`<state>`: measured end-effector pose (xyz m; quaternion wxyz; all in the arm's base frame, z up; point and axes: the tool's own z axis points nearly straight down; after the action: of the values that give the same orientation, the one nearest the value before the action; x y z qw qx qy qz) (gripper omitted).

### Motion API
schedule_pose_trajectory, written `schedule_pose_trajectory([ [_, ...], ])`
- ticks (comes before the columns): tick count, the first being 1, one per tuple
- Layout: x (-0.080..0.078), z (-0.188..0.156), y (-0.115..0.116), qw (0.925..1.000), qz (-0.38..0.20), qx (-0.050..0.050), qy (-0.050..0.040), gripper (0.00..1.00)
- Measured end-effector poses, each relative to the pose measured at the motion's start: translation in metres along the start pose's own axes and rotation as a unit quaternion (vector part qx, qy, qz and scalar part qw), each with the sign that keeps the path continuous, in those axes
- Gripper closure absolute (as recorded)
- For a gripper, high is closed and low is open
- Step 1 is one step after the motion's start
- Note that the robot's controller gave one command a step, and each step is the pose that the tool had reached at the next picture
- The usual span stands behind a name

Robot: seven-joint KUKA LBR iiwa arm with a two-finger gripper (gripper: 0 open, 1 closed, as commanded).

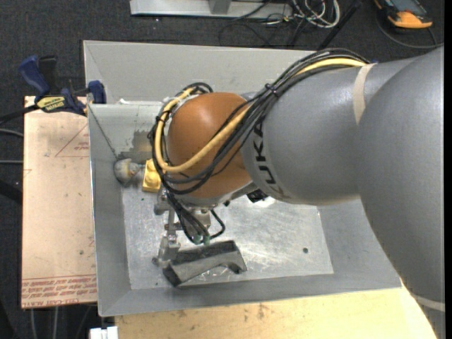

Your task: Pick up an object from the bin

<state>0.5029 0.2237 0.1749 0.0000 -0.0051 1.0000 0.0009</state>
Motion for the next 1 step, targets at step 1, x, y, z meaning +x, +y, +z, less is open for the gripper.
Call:
schedule_pose_trajectory([
  [1,0.0195,0.055,-0.0586,0.9795,-0.201,-0.006,-0.0022,1.0],
])
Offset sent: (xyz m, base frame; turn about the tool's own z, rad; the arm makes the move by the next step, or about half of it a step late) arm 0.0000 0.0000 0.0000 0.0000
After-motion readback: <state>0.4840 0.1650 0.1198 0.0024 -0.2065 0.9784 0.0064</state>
